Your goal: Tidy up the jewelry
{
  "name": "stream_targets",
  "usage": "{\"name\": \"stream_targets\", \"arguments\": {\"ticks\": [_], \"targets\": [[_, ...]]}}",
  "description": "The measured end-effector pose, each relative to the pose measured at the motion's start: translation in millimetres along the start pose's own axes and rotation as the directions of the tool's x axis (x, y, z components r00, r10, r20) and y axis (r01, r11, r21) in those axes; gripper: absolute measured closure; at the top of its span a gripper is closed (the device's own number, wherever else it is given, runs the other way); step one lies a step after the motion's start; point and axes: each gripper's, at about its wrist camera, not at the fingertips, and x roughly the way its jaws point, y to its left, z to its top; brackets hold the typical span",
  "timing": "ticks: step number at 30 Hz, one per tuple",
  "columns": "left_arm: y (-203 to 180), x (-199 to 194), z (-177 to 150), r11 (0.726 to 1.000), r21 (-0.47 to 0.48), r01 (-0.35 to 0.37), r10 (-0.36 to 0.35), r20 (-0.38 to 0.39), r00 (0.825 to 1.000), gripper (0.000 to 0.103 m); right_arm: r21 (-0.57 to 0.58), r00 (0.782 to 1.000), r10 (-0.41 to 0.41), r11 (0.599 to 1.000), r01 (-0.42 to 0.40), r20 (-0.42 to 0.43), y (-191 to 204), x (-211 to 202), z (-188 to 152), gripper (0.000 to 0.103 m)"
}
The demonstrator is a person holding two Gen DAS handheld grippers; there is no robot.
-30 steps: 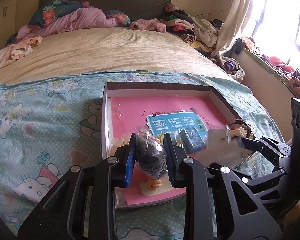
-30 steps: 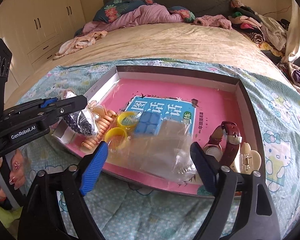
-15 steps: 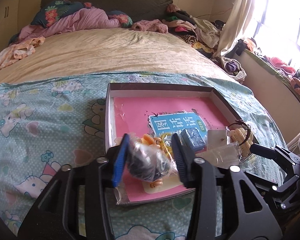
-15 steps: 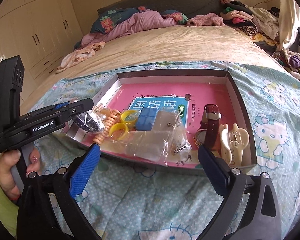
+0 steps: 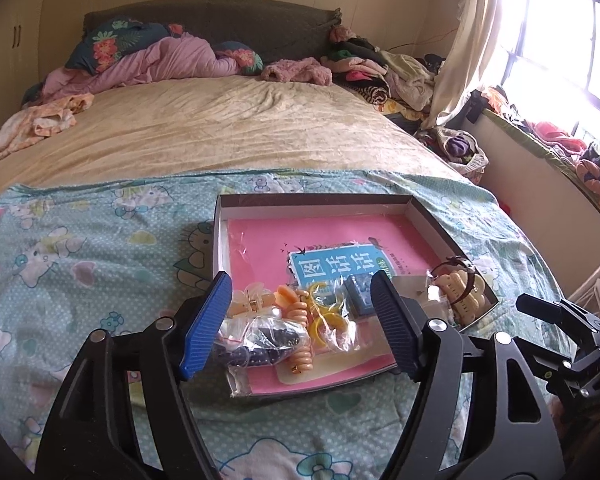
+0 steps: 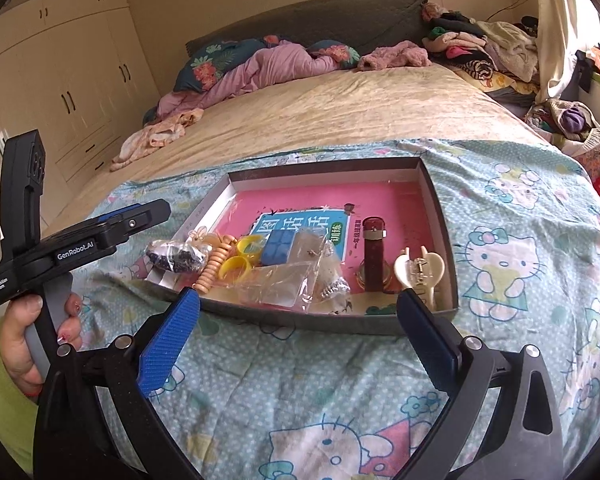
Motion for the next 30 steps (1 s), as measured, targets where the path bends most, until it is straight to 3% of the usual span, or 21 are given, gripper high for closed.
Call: {"name": "stream_targets", "arguments": {"ticks": [2, 3, 4, 9, 19, 30], "targets": [[-3.1, -6.1, 1.6, 1.0, 0.006, 0.001, -0.001, 0.009, 1.0, 0.034, 0.0, 1.0, -0.003, 1.0, 0.003, 0.013, -0.9, -8.9, -0.5, 0.005], [-4.3, -9.5, 2.3, 1.0, 0.009, 0.002, -0.002, 0.014, 1.0, 0.022, -0.001, 1.0, -0.003, 1.0, 0.003, 0.02, -1.0, -13.2, -1.0, 0.005], [-6.1, -14.2, 2.9, 1.0, 0.012, 0.001, -0.001, 0.024, 1.0, 0.018, -0.003, 1.0, -0.003, 1.0, 0.003, 0.028, -0.6, -18.1, -1.4, 0.005], [-14.0, -36.1, 1.8, 1.0, 0.03, -0.003, 0.001, 0.058, 0.998, 0.01, -0.023, 0.999, -0.003, 1.0, 0.004, 0.052, 4.7, -39.7, -5.2, 0.005], [-32.4, -69.4, -25.2, 0.998, 0.056, -0.004, 0.0, 0.063, 0.998, 0.01, -0.061, 0.994, 0.0, 0.998, 0.007, 0.109, 18.4, -78.6, -16.8, 0.005], [-40.2, -81.5, -85.7, 1.0, 0.015, 0.004, -0.005, 0.023, 1.0, 0.01, -0.066, 0.993, -0.017, 0.997, 0.025, 0.117, 22.1, -98.9, -42.1, 0.005]]}}
